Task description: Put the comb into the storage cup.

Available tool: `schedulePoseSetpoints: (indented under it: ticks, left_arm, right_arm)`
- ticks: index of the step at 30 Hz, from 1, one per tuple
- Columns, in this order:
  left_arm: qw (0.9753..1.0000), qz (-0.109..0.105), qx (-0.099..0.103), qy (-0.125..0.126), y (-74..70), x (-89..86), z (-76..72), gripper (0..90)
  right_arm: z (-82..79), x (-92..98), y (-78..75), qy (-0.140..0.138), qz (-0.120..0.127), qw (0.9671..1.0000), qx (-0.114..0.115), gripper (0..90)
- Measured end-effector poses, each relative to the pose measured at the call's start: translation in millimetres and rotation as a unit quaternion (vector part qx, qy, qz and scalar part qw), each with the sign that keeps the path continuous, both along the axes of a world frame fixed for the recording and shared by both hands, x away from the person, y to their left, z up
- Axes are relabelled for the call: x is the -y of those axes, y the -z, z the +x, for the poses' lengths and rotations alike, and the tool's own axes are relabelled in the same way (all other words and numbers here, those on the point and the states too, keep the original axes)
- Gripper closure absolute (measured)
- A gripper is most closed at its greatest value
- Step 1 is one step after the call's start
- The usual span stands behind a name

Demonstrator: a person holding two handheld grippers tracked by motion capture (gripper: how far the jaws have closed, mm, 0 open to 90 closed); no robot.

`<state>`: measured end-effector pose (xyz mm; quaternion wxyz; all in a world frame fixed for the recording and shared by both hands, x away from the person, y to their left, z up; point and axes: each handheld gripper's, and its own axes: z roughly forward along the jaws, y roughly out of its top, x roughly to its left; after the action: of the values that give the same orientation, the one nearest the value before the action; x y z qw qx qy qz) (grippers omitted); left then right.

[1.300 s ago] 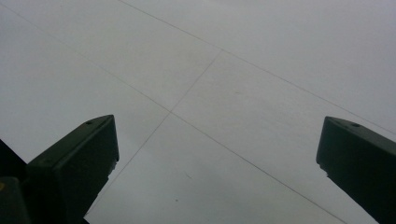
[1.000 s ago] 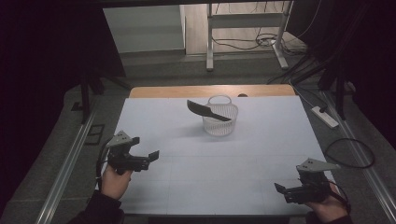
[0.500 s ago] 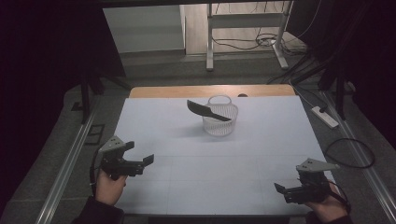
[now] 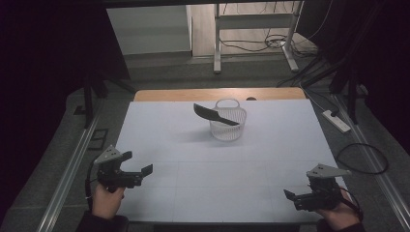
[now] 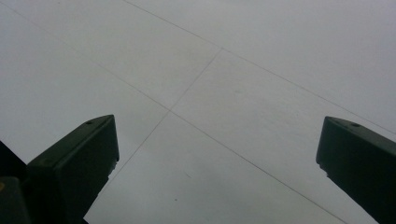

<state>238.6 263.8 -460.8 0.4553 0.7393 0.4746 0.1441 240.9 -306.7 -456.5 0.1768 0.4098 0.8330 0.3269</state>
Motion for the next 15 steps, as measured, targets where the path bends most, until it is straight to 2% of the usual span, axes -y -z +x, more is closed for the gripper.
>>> schedulePoseSetpoints:
  ticks: [7, 15]
  left_arm:
    - [0.9999, -0.003, -0.004, -0.010, 2.2, -7.5, -9.0, 0.0]
    - [0.9998, 0.006, -0.007, -0.018, 3.4, -10.4, -17.7, 0.0]
  right_arm:
    - [0.2, 0.0, 0.1, 0.001, 0.000, 1.0000, 0.001, 0.0]
    - [0.1, -0.3, 0.1, 0.001, -0.001, 1.0000, 0.000, 0.0]
